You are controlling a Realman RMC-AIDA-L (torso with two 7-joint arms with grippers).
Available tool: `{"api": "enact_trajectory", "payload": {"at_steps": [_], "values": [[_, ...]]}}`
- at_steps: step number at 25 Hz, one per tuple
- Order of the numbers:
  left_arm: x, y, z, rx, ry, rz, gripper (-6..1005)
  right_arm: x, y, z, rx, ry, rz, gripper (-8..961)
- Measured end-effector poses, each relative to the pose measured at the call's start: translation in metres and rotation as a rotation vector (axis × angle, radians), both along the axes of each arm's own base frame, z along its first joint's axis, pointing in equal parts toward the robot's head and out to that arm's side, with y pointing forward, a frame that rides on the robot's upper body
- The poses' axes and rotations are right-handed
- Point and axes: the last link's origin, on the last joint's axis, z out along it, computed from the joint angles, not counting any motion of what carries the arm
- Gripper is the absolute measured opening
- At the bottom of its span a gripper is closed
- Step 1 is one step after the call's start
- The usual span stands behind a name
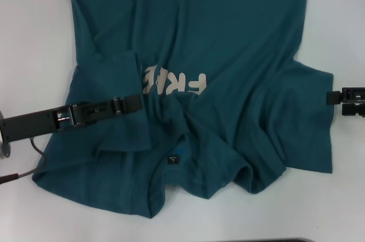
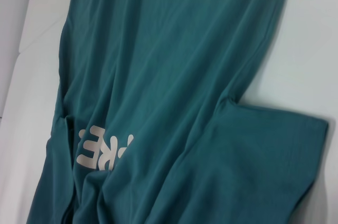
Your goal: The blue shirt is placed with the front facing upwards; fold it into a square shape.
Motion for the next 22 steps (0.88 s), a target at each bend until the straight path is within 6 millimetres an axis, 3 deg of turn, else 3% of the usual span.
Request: {"api": "enact_trajectory", "payload": {"at_steps": [22], "values": [[0.0,0.001,-0.001,0.002,0.002,0.003,751,-0.01,0.012,-0.018,-0.026,-0.002,0.009,942]]}}
